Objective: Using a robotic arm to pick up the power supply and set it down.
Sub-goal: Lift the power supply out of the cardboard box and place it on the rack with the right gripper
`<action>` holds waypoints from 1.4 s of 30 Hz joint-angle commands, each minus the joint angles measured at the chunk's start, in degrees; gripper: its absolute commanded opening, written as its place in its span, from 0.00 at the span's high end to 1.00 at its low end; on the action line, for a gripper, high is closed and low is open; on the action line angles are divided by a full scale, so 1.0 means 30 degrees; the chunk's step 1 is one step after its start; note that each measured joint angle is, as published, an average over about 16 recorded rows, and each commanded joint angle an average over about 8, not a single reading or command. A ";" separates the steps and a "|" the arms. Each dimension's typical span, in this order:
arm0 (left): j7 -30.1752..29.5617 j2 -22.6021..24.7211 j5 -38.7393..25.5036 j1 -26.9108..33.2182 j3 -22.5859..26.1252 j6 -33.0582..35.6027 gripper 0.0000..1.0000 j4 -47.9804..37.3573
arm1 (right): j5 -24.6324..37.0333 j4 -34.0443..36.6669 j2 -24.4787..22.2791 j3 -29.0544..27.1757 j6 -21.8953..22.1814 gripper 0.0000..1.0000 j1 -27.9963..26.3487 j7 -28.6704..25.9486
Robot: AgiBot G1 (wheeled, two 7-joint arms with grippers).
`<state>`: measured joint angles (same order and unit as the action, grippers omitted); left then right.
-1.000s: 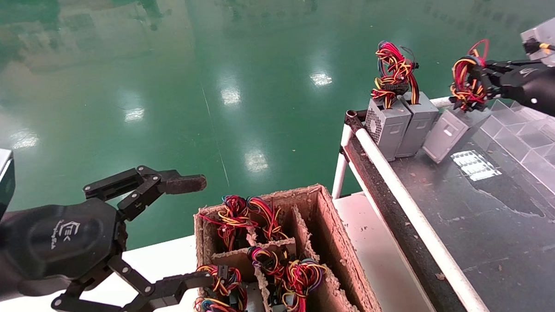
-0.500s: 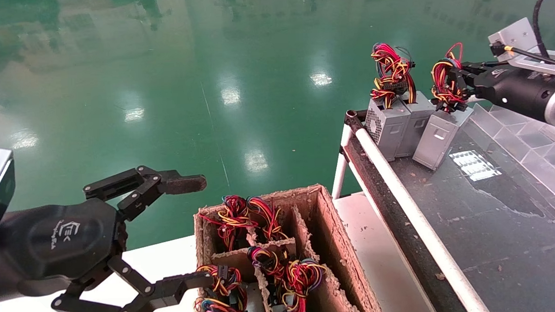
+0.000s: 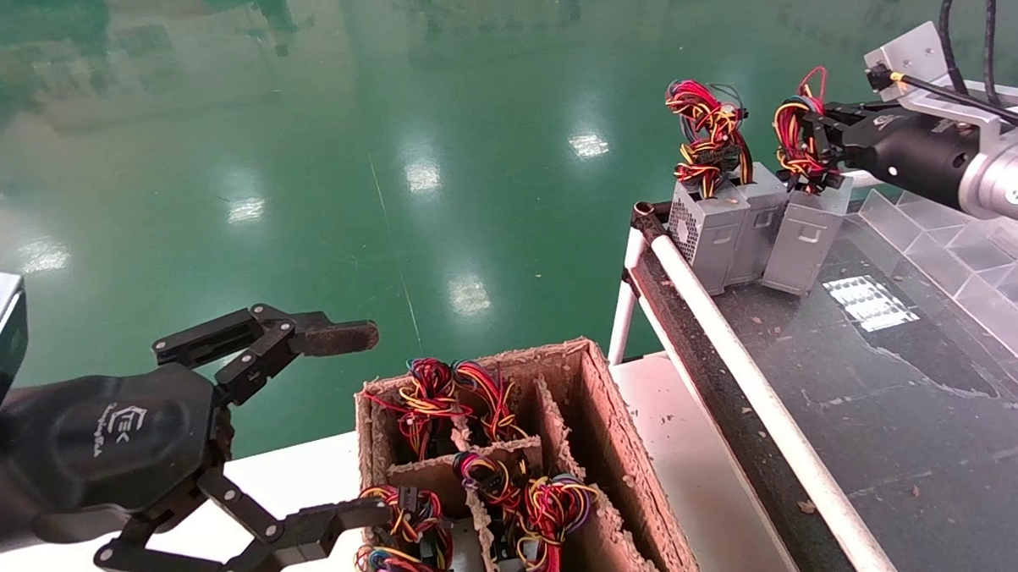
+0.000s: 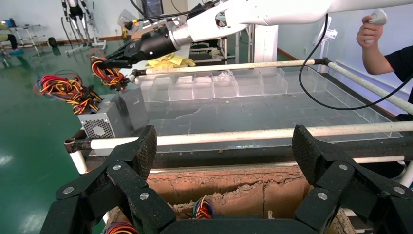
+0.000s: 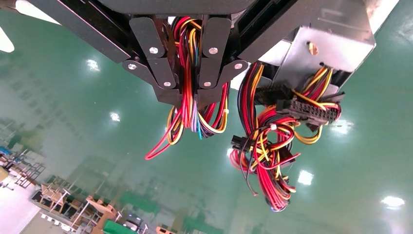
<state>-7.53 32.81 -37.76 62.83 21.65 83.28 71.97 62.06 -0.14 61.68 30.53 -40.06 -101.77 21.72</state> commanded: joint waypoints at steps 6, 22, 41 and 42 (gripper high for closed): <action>0.0000 0.0000 0.0000 0.0000 0.0001 0.0000 0.00 0.0000 | -0.0044 0.0029 0.0591 -0.0031 0.0867 1.00 0.0076 0.0135; 0.0001 -0.0001 0.0002 0.0001 0.0002 -0.0001 0.00 0.0000 | -0.0473 0.0172 0.0050 -0.0329 0.0851 1.00 0.0036 -0.0454; 0.0002 -0.0002 0.0003 0.0001 0.0004 -0.0002 0.00 0.0000 | -0.0571 0.0027 -0.0005 -0.0397 0.1511 1.00 -0.0006 -0.0467; 0.0002 -0.0002 0.0003 0.0001 0.0004 -0.0002 0.00 0.0000 | -0.0558 0.0012 0.0054 -0.0388 0.1606 1.00 -0.0017 -0.0430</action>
<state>-7.52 32.80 -37.76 62.83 21.66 83.27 71.97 60.40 -0.04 61.89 29.37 -35.11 -101.79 20.47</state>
